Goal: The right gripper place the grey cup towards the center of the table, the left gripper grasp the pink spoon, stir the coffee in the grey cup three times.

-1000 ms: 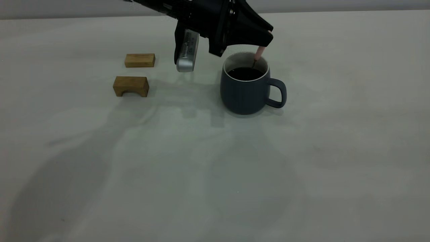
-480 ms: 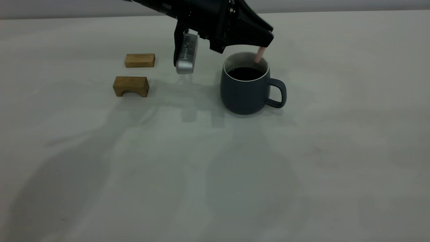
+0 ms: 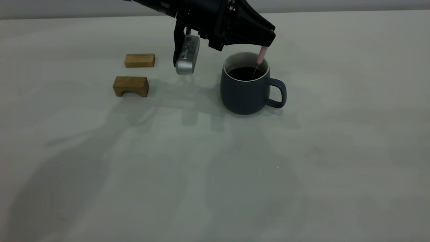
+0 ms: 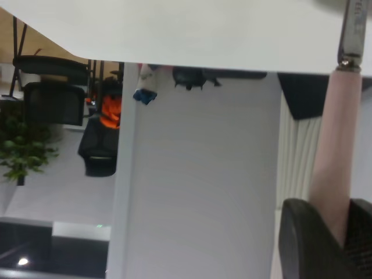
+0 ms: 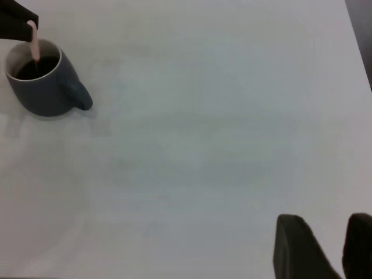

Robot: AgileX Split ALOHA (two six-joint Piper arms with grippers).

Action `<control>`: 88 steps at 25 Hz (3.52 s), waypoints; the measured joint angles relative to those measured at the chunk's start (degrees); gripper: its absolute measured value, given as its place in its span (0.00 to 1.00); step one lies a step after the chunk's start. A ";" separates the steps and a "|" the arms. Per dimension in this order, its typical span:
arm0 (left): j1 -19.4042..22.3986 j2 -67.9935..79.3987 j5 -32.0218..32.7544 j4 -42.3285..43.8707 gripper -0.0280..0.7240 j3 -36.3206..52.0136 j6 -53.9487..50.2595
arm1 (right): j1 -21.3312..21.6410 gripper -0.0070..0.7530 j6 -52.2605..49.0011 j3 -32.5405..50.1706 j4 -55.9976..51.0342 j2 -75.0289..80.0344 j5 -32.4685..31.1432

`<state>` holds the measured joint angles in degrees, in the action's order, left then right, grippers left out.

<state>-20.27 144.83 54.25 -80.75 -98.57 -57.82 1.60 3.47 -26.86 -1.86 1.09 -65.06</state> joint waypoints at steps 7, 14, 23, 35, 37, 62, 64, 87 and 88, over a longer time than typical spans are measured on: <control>0.93 0.00 -4.24 0.09 0.26 -0.14 9.13 | 0.00 0.32 0.00 0.00 0.00 0.00 0.00; 0.83 0.00 -1.47 0.38 0.26 -0.14 10.01 | 0.00 0.32 0.00 0.00 0.00 0.00 0.00; 0.83 0.00 -1.01 1.74 0.33 -0.20 9.31 | 0.00 0.32 0.00 0.00 0.00 0.00 0.00; 1.90 -2.41 12.67 32.12 0.54 -14.85 35.49 | 0.00 0.32 0.00 0.00 0.00 0.00 0.00; 2.12 -3.76 12.68 41.09 0.54 -18.39 42.97 | 0.00 0.32 0.00 0.00 0.00 0.00 0.00; 2.19 -68.84 12.68 85.78 0.54 37.94 47.82 | 0.00 0.32 0.00 0.00 0.00 0.00 0.00; 2.23 -75.67 12.61 85.91 0.54 45.80 47.59 | 0.00 0.32 0.00 0.00 0.00 0.00 0.00; 18.61 -132.71 9.55 85.39 0.54 70.62 51.89 | 0.00 0.32 0.00 0.00 0.00 0.00 0.00; 18.61 -134.24 9.59 85.39 0.54 70.67 52.31 | 0.00 0.32 0.00 0.00 0.00 0.00 0.00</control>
<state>-1.66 10.59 63.84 4.65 -27.90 -5.50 1.60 3.47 -26.86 -1.86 1.09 -65.06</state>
